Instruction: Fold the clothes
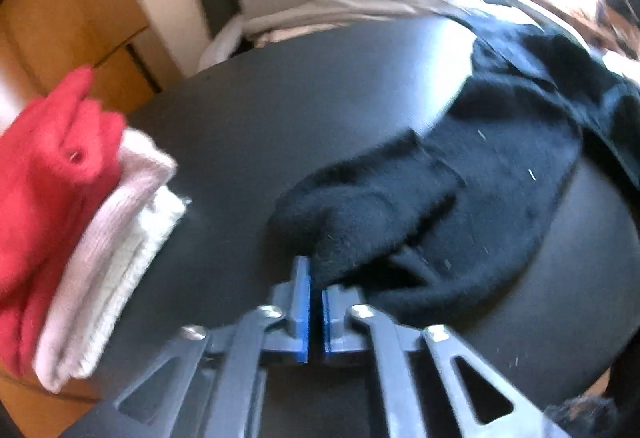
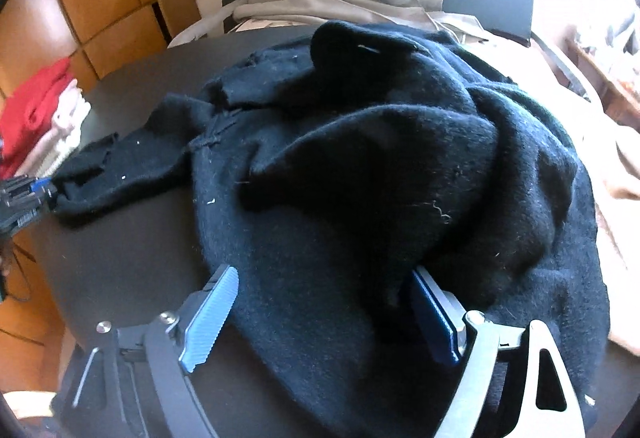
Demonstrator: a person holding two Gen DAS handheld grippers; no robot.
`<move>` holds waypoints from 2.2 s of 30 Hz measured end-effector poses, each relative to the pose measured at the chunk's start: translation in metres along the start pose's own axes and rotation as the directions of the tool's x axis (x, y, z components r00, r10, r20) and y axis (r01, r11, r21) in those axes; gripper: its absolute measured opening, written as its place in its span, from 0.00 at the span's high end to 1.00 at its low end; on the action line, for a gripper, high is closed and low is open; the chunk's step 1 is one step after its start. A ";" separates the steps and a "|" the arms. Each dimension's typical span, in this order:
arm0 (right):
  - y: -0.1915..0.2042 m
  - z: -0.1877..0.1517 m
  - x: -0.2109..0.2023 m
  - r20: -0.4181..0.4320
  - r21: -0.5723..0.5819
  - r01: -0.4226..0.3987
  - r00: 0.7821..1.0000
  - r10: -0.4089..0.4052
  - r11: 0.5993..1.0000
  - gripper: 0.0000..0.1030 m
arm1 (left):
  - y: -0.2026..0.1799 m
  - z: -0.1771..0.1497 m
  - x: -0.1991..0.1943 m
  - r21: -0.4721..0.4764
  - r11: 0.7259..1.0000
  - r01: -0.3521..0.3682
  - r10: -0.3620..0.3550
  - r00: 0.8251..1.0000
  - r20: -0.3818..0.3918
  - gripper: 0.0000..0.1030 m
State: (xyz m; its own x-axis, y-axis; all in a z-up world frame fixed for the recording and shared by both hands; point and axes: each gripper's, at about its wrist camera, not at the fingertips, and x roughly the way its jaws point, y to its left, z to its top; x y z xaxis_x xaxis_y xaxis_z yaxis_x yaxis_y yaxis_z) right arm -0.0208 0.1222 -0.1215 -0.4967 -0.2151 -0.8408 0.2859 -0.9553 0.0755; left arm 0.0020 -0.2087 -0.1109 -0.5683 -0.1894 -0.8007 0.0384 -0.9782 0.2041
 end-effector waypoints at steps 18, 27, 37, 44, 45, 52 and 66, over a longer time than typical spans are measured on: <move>0.021 0.001 0.010 -0.002 -0.070 -0.009 1.000 0.009 0.998 0.00 | 0.124 -0.091 -0.041 -0.761 0.624 -0.178 0.147 0.983 -0.109 0.86; 0.014 -0.002 0.005 0.034 -0.055 -0.071 0.997 0.073 0.996 0.00 | 0.083 -0.042 -0.094 -0.763 0.608 -0.220 0.377 0.926 0.034 0.85; -0.021 0.045 -0.049 0.235 -0.054 -0.048 0.970 0.059 0.997 0.38 | -0.007 0.010 -0.046 -0.534 0.845 -0.024 0.098 0.989 0.110 0.86; -0.003 0.118 -0.005 0.221 -0.336 0.151 0.972 -0.078 0.930 0.38 | -0.092 0.033 0.015 -0.370 0.923 0.105 -0.090 0.994 0.057 0.86; -0.002 0.126 0.007 0.201 -0.369 0.163 0.975 -0.093 0.915 0.38 | -0.096 0.033 0.021 -0.359 0.927 0.106 -0.095 0.994 0.048 0.86; -0.006 0.157 0.065 0.029 -0.437 0.126 0.992 -0.126 0.890 0.95 | -0.104 0.036 0.037 -0.282 0.956 0.073 -0.057 0.996 0.066 0.85; -0.192 0.164 -0.055 0.224 0.203 0.326 0.902 -0.368 0.923 0.96 | -0.093 0.046 0.050 -0.197 0.979 0.051 -0.038 0.997 0.070 0.81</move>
State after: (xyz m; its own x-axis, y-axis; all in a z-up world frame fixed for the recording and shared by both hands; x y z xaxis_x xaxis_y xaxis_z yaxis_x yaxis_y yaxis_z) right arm -0.1828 0.2838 -0.0021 -0.7371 0.1124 -0.6663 -0.0648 -0.9933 -0.0958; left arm -0.0683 -0.1231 -0.1439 -0.6255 -0.1453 -0.7666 0.1699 -0.9843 0.0479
